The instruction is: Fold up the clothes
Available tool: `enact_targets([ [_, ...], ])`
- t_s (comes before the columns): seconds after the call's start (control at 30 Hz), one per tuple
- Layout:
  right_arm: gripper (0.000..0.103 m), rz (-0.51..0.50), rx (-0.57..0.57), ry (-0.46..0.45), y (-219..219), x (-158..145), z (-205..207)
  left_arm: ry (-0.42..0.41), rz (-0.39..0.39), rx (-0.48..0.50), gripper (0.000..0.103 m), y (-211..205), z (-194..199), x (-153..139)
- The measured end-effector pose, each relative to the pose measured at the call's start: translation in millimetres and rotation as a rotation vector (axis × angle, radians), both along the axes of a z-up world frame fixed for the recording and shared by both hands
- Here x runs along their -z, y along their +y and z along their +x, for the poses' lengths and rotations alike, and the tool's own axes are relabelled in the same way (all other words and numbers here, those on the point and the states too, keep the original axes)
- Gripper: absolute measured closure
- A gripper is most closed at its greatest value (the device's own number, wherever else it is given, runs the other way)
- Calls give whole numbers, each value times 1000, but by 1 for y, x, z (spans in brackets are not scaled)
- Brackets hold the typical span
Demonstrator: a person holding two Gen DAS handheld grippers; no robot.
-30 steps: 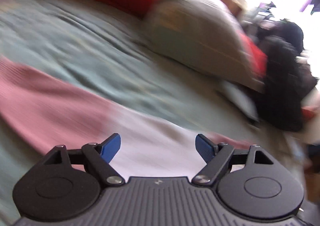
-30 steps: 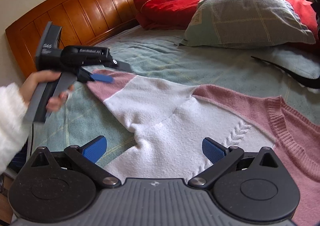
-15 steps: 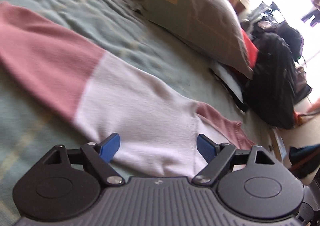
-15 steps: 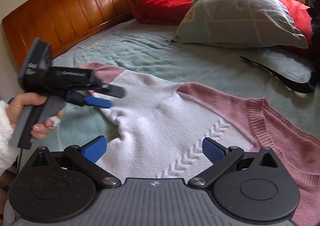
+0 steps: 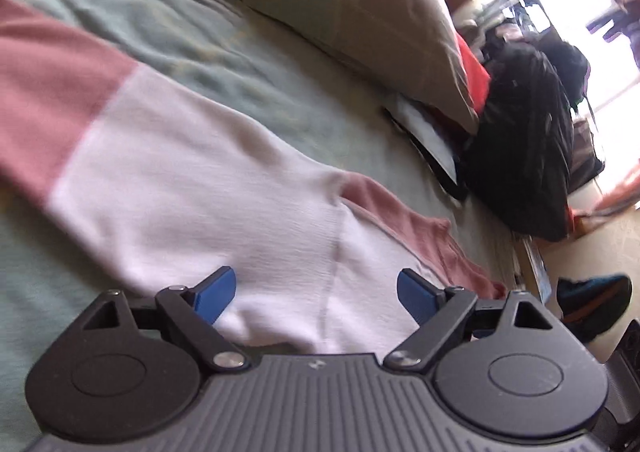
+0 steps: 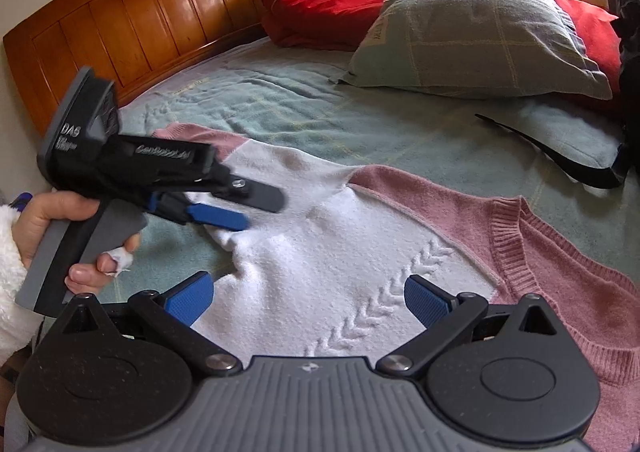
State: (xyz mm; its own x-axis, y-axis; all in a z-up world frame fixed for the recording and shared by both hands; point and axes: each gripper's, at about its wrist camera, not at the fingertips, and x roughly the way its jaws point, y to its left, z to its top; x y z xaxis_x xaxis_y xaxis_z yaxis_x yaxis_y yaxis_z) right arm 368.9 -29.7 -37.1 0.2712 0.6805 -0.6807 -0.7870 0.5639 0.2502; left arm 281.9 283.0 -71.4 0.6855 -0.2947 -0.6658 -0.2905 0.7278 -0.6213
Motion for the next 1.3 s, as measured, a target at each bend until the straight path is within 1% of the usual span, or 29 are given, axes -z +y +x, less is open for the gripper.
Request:
enact_targets([
  [0.07, 0, 2, 15, 10, -2, 1, 4, 8, 10, -29, 15, 3, -7, -7],
  [0.1, 0, -1, 17, 13, -2, 2, 5, 2, 12, -25, 15, 1, -7, -11],
  [0.2, 0, -16, 16, 14, 0, 5, 4, -46, 3, 22, 14, -12, -2, -25],
  [0.3, 0, -29, -6, 7, 4, 5, 0, -96, -56, 87, 12, -29, 7, -27],
  [0.37, 0, -40, -18, 2, 6, 6, -1, -82, -90, 116, 12, -39, 14, -18],
  [0.43, 0, -51, -21, -3, 7, 7, -2, -36, -85, 120, 12, -44, 17, -6],
  [0.5, 0, -57, -16, 0, 6, 8, 0, -20, -83, 113, 12, -42, 11, 3],
  [0.63, 0, -53, 16, 23, 3, 10, 8, -5, -107, 104, 12, -31, 2, -6],
  [0.67, 0, -53, 20, 27, 3, 11, 9, -18, -96, 97, 12, -28, 2, -12],
  [0.73, 0, -54, 25, 31, 4, 12, 9, -78, -48, 73, 11, -21, 7, -29],
  [0.83, 0, -57, 17, 25, 7, 13, 6, -118, -60, 42, 10, -9, 33, -32],
  [0.9, 0, -57, 11, 20, 8, 13, 5, -115, -59, 21, 10, -2, 51, -23],
  [1.13, 0, -45, 33, 35, 3, 15, 12, -94, 12, -52, 10, 20, 92, 14],
  [1.17, 0, -44, 36, 37, 1, 16, 14, -91, 22, -71, 10, 22, 95, 15],
  [1.23, 0, -45, 41, 42, -3, 16, 17, -75, 43, -102, 10, 21, 95, 7],
  [1.3, 0, -37, 39, 51, -10, 14, 20, -78, 48, -58, 10, 10, 93, -5],
])
